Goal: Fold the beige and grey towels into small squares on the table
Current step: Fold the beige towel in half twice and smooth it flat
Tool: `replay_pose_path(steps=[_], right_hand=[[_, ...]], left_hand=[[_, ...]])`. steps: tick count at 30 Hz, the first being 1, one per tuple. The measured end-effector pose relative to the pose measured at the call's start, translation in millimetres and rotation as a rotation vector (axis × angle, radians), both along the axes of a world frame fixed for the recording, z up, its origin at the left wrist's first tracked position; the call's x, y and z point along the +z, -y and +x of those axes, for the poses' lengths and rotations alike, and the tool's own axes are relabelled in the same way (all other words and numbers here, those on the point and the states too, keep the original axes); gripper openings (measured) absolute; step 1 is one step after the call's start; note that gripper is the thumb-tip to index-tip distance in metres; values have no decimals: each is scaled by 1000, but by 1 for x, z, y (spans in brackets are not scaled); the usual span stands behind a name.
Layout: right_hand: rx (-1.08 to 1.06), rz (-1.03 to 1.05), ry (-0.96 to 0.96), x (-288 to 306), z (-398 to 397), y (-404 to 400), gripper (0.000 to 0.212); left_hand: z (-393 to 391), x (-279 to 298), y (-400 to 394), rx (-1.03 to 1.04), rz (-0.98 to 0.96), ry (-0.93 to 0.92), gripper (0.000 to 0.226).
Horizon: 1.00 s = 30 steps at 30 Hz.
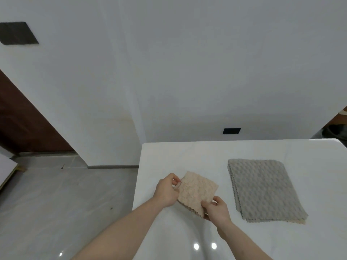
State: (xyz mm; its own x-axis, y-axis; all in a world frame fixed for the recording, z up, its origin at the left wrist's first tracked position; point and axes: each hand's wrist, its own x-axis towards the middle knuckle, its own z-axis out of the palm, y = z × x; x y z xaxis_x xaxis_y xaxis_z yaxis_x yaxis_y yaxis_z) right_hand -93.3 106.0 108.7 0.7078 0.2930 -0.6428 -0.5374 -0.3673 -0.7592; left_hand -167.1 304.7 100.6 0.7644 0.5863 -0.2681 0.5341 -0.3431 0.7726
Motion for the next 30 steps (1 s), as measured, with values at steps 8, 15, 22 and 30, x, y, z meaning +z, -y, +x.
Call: replay_pose_path(steps=[8, 15, 22, 30], right_hand=[[-61, -70, 23, -29, 16, -73, 26], [-83, -146, 27, -69, 53, -104, 32], [-64, -201, 105, -100, 114, -135, 50], [259, -429, 409, -120, 136, -161, 84]], left_hand=[[35, -42, -70, -76, 3, -110, 19], [86, -64, -104, -203, 81, -180, 26], [142, -78, -132, -216, 131, -174, 28], [160, -97, -155, -462, 377, -260, 64]])
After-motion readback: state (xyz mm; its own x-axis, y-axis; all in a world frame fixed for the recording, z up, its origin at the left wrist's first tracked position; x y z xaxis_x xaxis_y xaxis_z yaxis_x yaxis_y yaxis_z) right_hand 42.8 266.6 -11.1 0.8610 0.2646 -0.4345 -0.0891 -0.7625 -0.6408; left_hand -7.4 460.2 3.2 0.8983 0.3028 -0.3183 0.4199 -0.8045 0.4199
